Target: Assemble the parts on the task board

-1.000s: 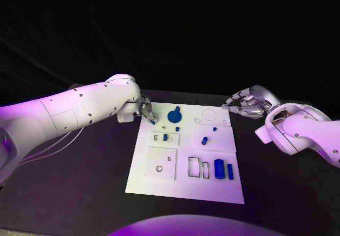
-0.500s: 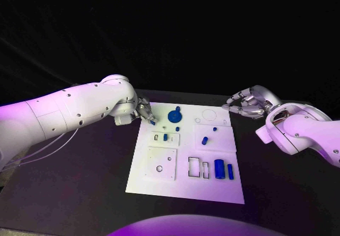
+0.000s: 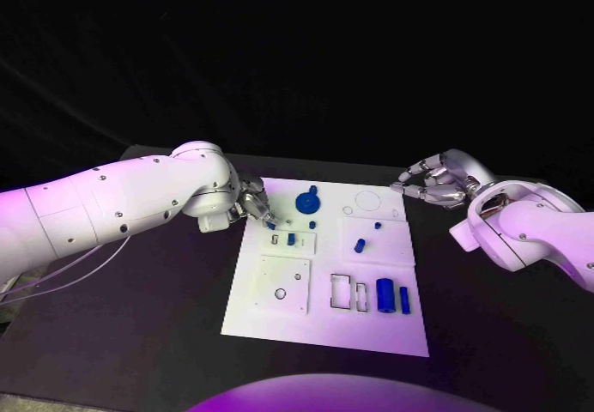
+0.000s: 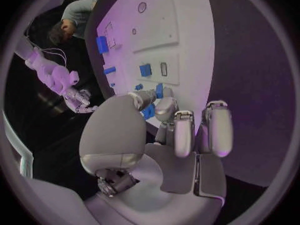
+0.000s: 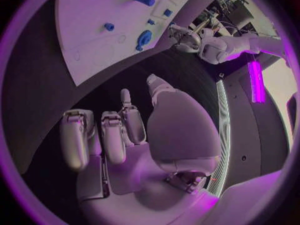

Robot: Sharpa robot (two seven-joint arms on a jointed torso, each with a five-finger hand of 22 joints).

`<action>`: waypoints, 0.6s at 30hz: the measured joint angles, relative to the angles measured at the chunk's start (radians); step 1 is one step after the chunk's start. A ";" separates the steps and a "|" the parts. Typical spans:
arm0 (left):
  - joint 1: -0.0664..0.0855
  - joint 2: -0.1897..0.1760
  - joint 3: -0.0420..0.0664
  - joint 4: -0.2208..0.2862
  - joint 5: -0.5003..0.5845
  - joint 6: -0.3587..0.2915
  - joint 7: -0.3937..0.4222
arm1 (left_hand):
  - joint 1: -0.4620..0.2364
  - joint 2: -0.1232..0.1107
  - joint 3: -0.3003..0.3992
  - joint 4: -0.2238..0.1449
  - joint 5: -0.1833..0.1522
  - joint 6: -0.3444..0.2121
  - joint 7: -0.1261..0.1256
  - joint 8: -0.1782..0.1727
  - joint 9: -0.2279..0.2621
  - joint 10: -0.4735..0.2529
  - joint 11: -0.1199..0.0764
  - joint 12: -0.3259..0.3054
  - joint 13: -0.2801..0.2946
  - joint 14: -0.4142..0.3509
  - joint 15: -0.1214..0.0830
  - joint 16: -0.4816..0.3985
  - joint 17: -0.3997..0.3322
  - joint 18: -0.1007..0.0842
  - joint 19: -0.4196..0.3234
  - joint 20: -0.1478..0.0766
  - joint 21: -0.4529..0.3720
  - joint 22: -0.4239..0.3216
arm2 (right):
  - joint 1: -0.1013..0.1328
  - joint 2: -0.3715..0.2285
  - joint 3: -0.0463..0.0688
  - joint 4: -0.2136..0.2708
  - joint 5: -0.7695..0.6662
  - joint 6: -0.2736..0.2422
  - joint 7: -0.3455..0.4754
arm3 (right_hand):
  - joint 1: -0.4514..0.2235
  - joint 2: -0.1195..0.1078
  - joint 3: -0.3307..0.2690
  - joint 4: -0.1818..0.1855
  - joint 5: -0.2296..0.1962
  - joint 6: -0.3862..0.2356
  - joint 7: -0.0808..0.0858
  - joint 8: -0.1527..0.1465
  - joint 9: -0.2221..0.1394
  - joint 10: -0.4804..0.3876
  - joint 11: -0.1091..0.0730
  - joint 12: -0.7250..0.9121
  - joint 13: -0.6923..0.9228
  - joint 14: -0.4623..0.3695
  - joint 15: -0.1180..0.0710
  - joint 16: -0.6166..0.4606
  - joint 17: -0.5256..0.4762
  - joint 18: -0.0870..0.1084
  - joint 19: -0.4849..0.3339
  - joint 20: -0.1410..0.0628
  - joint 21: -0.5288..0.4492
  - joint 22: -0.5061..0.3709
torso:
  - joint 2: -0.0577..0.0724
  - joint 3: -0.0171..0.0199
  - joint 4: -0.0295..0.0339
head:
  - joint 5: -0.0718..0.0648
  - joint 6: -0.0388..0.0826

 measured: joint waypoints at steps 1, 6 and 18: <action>-0.003 -0.004 0.000 0.007 -0.003 -0.003 0.000 | 0.000 0.000 0.000 0.000 0.000 0.000 0.000 0.000 0.000 0.000 0.000 0.000 0.001 0.000 0.000 0.000 0.000 0.000 0.000 0.000 0.000 0.000 | 0.000 0.000 0.000 0.000 0.000 0.000 0.000 | 0.000 0.000 0.000 0.000 0.000 0.000 0.000 0.000 0.000 0.000 0.000 0.000 0.000 0.000 0.000 0.000 0.000 0.000 0.000 0.000 0.000 0.000 | 0.000 0.0000 0.0002 | 0.000 0.000; -0.018 -0.012 -0.001 0.036 -0.032 -0.017 0.003 | -0.005 -0.005 0.007 -0.007 0.001 0.000 0.000 0.010 0.000 0.004 0.004 0.005 0.004 0.000 0.000 0.000 0.000 0.000 0.000 0.000 0.000 0.000 | -0.001 0.000 0.000 -0.001 0.000 0.002 0.000 | 0.000 0.000 0.000 0.000 0.000 0.000 0.000 0.000 0.000 0.000 0.000 0.000 0.000 0.000 0.000 0.000 0.000 0.000 0.000 0.000 0.000 0.000 | 0.000 -0.0009 0.0000 | 0.003 0.001; -0.040 -0.013 -0.001 0.069 -0.109 -0.038 0.005 | -0.018 -0.010 0.009 -0.004 0.025 0.000 0.000 0.017 0.000 0.007 0.000 0.016 0.012 0.000 0.000 0.000 0.000 0.000 0.000 0.000 0.000 0.000 | -0.004 0.000 0.000 -0.002 0.000 0.004 0.000 | 0.000 0.000 -0.003 -0.003 0.000 -0.003 0.003 0.000 0.001 0.000 0.000 0.000 0.000 0.000 0.000 0.000 0.000 0.000 0.000 0.000 -0.005 0.000 | 0.003 -0.0012 -0.0019 | 0.007 0.000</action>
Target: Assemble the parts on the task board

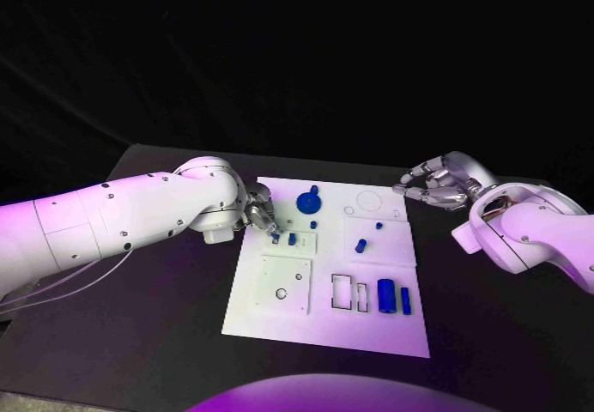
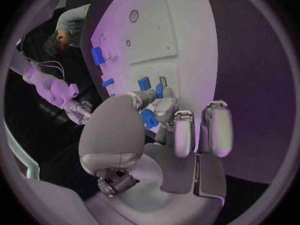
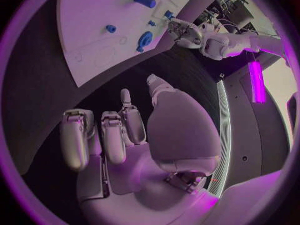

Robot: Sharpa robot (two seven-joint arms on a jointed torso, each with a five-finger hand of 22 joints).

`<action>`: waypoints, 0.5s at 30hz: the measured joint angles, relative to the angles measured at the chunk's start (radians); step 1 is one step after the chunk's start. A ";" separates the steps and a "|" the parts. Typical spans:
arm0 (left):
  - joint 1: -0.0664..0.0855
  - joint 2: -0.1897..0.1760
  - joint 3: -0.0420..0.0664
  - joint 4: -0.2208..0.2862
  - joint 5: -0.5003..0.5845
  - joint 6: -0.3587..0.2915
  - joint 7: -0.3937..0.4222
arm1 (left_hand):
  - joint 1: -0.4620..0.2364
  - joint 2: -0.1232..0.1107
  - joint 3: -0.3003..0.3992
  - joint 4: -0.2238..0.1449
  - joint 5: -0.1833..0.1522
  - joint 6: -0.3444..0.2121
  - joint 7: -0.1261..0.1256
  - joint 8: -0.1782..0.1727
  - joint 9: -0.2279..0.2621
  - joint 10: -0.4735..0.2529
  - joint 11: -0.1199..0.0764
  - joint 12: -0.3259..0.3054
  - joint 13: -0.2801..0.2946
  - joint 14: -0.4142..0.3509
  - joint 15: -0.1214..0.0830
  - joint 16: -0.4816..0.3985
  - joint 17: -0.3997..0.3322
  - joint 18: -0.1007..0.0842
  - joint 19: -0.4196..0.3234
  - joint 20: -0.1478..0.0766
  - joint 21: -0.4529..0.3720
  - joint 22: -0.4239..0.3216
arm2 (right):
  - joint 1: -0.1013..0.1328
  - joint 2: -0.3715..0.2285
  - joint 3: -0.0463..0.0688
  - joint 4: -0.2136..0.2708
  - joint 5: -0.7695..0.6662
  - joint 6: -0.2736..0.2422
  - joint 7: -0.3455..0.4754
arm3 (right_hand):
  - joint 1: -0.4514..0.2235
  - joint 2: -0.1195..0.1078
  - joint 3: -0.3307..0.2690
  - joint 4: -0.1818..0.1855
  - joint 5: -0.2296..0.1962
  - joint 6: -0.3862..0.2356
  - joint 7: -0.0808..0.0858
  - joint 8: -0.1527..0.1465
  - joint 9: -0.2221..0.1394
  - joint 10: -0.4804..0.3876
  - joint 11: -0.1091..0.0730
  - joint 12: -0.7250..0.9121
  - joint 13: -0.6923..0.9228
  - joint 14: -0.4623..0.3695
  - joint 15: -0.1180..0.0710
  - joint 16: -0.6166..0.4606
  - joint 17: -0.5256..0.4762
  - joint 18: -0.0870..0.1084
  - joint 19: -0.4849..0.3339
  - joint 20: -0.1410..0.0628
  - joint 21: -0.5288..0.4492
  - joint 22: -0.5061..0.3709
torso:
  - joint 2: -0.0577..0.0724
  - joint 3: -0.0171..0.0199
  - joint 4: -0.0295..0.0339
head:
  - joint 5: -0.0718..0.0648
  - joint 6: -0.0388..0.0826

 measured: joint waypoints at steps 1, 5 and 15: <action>-0.001 0.000 0.000 0.002 -0.004 -0.001 0.000 | -0.006 -0.006 0.000 0.000 0.007 0.000 0.000 0.006 0.000 0.000 0.000 0.000 0.000 0.000 0.000 0.000 0.000 0.000 0.000 0.000 0.000 0.000 | 0.000 0.000 0.000 0.000 0.000 0.000 0.000 | 0.000 0.000 0.000 0.000 0.000 0.000 0.000 0.000 0.000 0.000 0.000 0.000 0.000 0.000 0.000 0.000 0.000 0.000 0.000 0.000 0.000 0.000 | 0.000 0.0000 0.0000 | 0.000 0.000; -0.003 0.000 0.000 0.007 -0.019 -0.004 0.000 | -0.010 -0.002 0.000 0.000 0.014 0.000 0.000 0.006 0.037 0.006 0.001 0.004 0.002 0.000 0.000 0.000 0.000 0.000 0.000 0.000 0.000 0.000 | 0.000 0.000 0.000 0.000 0.000 0.001 0.000 | 0.000 0.000 0.000 0.000 0.000 0.000 0.000 0.000 0.000 0.000 0.000 0.000 0.000 0.000 0.000 0.000 0.000 0.000 0.000 0.000 0.000 0.000 | 0.000 0.0007 -0.0001 | 0.000 -0.002; -0.005 -0.001 -0.001 0.019 -0.045 -0.003 -0.003 | -0.020 -0.005 0.000 0.000 0.019 0.004 0.003 0.017 0.067 0.007 0.000 0.004 0.004 0.000 0.000 0.000 0.000 0.000 0.000 0.000 0.000 0.000 | 0.000 -0.001 0.000 0.000 0.000 0.003 0.000 | 0.000 0.000 -0.003 0.003 0.000 0.000 0.000 0.000 0.000 0.000 0.000 0.000 0.000 0.000 0.000 0.000 0.000 0.000 0.000 0.000 0.000 0.000 | 0.000 0.0007 -0.0009 | 0.001 -0.005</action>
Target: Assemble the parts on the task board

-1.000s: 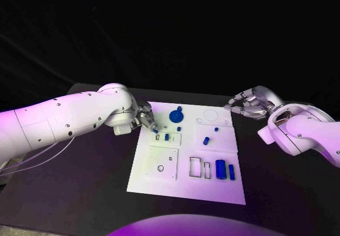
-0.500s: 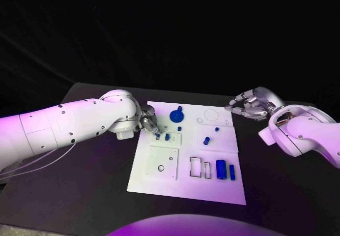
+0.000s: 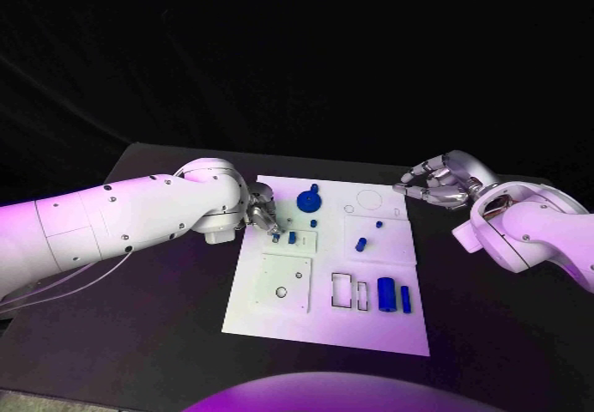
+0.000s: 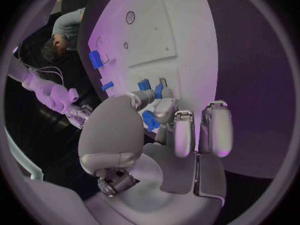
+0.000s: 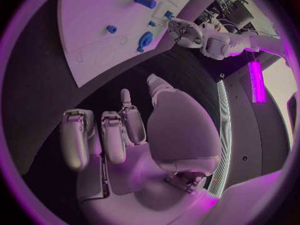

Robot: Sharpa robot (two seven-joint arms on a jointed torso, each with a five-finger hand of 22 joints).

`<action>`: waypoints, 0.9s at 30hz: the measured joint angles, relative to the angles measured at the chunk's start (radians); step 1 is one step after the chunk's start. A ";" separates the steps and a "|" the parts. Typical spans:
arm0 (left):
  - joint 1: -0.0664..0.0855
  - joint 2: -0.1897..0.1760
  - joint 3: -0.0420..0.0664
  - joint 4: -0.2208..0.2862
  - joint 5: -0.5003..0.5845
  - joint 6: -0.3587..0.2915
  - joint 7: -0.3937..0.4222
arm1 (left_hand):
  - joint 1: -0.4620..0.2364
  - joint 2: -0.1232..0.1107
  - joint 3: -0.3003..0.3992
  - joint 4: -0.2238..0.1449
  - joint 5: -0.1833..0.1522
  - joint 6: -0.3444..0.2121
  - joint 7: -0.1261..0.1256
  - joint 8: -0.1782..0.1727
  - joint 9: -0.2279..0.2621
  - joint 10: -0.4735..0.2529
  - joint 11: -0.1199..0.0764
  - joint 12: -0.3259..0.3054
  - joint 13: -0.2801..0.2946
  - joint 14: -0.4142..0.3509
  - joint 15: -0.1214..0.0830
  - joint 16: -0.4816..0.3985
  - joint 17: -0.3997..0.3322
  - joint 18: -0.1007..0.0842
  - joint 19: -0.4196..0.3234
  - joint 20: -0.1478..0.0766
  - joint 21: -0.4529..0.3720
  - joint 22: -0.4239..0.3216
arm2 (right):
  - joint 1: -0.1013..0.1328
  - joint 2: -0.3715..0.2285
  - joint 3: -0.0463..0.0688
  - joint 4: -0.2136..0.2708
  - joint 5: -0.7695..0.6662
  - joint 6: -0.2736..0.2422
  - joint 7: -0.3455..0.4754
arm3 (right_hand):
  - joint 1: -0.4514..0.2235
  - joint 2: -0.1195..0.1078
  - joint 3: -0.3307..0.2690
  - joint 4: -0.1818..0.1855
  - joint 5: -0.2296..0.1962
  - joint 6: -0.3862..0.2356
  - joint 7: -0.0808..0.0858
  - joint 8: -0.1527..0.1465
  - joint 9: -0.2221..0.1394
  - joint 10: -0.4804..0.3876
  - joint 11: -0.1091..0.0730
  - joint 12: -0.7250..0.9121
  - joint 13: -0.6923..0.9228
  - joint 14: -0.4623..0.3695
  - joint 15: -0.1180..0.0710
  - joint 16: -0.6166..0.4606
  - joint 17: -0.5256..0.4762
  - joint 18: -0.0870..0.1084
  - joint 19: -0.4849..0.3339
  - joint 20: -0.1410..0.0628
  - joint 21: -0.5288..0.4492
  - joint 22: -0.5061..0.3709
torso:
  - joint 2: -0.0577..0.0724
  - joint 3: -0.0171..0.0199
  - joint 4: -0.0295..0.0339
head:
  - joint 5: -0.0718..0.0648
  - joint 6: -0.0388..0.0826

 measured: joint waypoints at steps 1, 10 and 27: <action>0.000 0.000 0.000 0.001 -0.002 0.000 0.000 | 0.000 0.000 0.000 0.000 0.000 0.000 0.000 0.000 0.000 0.000 0.000 0.000 0.000 0.000 0.000 0.000 0.000 0.000 0.000 0.000 0.000 0.000 | 0.000 0.000 0.000 0.000 0.000 0.000 0.000 | 0.000 0.000 0.000 0.000 0.000 0.000 0.000 0.000 0.000 0.000 0.000 0.000 0.000 0.000 0.000 0.000 0.000 0.000 0.000 0.000 0.000 0.000 | 0.000 0.0000 0.0000 | 0.000 0.000; -0.001 -0.002 -0.001 0.009 -0.016 0.010 -0.004 | -0.013 -0.013 0.063 -0.063 0.004 0.002 0.002 0.002 0.014 0.000 0.000 0.007 0.002 0.000 0.000 0.000 0.000 0.000 0.000 0.000 0.000 0.000 | 0.000 -0.001 0.000 0.000 0.000 0.002 0.000 | 0.000 0.000 0.000 0.000 0.004 0.000 0.000 0.000 0.000 -0.004 -0.004 0.000 0.000 0.000 0.000 0.000 0.000 0.000 0.000 0.000 0.000 0.000 | 0.000 -0.0007 0.0010 | 0.002 -0.002; -0.002 -0.008 0.000 0.016 -0.025 0.023 -0.008 | -0.013 -0.013 0.063 -0.063 0.004 0.002 0.002 0.006 0.014 0.000 0.000 0.007 0.003 0.000 0.000 0.000 0.000 0.000 0.000 0.000 0.000 0.000 | 0.000 0.000 0.000 0.000 0.000 0.003 -0.001 | 0.000 0.000 0.000 0.000 0.004 0.000 0.000 0.000 0.000 -0.004 -0.004 0.000 0.000 0.000 0.000 0.000 0.000 0.000 0.000 0.000 0.000 0.000 | 0.000 -0.0009 0.0013 | 0.004 -0.005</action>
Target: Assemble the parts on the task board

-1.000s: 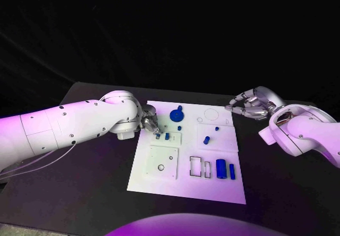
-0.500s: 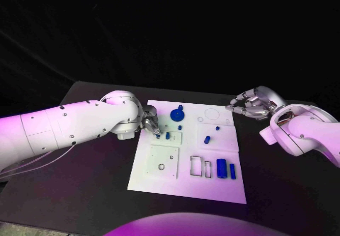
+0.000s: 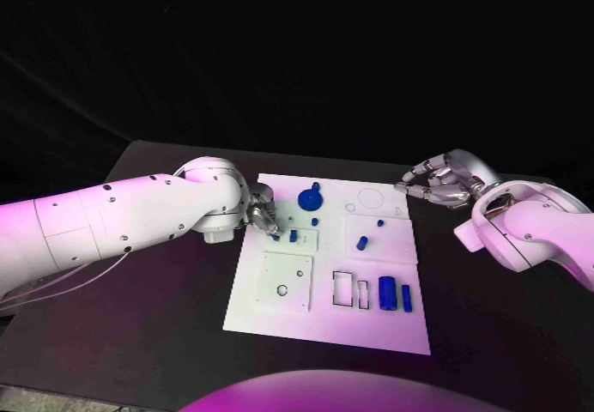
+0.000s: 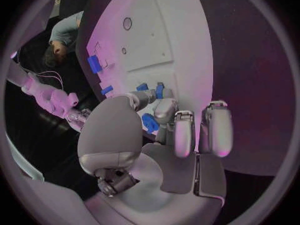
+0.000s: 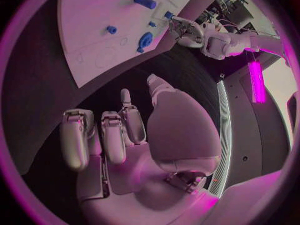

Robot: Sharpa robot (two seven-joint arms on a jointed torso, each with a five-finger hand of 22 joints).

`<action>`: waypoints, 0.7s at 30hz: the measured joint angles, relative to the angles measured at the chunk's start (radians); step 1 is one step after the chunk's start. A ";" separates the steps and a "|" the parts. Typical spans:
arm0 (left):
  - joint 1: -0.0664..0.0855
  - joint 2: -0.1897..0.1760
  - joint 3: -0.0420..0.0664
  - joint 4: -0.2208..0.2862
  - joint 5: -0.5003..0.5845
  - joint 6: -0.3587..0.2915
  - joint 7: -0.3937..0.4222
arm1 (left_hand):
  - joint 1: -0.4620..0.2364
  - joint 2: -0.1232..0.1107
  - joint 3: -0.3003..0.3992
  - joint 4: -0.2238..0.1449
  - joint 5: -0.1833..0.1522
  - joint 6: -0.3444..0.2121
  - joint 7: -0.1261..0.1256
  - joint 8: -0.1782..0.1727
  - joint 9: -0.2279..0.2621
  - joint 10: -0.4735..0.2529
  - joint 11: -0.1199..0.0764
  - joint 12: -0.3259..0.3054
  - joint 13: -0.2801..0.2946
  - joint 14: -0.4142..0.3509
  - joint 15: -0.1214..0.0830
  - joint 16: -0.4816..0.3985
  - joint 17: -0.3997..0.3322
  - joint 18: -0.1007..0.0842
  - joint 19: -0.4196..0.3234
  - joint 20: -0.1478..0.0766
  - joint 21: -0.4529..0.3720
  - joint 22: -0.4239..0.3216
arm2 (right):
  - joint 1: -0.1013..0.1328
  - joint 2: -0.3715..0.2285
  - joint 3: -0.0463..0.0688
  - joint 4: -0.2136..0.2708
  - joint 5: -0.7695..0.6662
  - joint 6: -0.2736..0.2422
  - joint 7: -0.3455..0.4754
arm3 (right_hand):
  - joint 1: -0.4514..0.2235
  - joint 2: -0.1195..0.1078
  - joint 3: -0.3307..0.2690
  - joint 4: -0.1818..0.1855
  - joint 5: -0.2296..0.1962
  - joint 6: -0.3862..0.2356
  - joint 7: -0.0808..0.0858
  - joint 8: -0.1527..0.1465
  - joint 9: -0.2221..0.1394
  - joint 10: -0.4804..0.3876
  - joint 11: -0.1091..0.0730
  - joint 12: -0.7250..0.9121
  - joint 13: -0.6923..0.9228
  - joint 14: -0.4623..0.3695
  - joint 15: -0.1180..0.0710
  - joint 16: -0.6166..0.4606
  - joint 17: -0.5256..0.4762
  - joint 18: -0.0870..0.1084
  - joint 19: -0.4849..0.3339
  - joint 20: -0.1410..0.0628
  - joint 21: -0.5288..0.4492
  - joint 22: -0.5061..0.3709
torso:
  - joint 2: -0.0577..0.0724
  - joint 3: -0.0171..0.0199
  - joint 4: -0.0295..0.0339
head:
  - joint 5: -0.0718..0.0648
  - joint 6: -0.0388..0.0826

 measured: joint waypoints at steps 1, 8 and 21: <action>0.000 0.000 0.000 0.000 0.000 0.000 0.000 | 0.000 0.000 0.000 0.000 0.000 0.000 0.000 0.000 0.000 0.000 0.000 0.000 0.000 0.000 0.000 0.000 0.000 0.000 0.000 0.000 0.000 0.000 | 0.000 0.000 0.000 0.000 0.000 0.000 0.000 | 0.000 0.000 0.000 0.000 0.000 0.000 0.000 0.000 0.000 0.000 0.000 0.000 0.000 0.000 0.000 0.000 0.000 0.000 0.000 0.000 0.000 0.000 | 0.000 0.0001 -0.0001 | 0.000 0.000; -0.001 0.000 -0.001 0.003 -0.002 0.003 -0.003 | 0.000 0.000 0.000 0.000 0.000 0.000 0.000 0.000 0.000 0.004 -0.004 0.000 0.000 0.000 0.000 0.000 0.000 0.000 0.000 0.000 0.000 0.000 | 0.000 0.000 0.000 0.000 0.000 0.000 0.000 | 0.000 0.000 0.000 0.000 0.000 0.000 0.000 0.000 0.001 0.000 0.000 0.000 0.000 0.000 0.000 0.000 0.000 0.000 0.000 0.000 0.000 0.000 | 0.000 0.0008 -0.0007 | 0.001 0.000; -0.001 -0.001 -0.001 0.009 -0.007 0.006 -0.008 | 0.000 0.000 0.000 0.000 -0.001 0.000 0.000 0.006 0.000 0.004 -0.004 0.000 0.001 0.000 0.000 0.000 0.000 0.000 0.000 0.000 0.000 0.000 | 0.000 0.000 0.000 0.000 0.000 0.001 0.000 | 0.000 0.000 0.000 0.000 0.000 0.000 0.000 0.000 0.001 0.000 0.000 0.000 0.001 0.000 0.000 0.000 0.000 0.000 0.000 0.000 0.000 0.001 | 0.000 0.0009 -0.0010 | 0.000 -0.002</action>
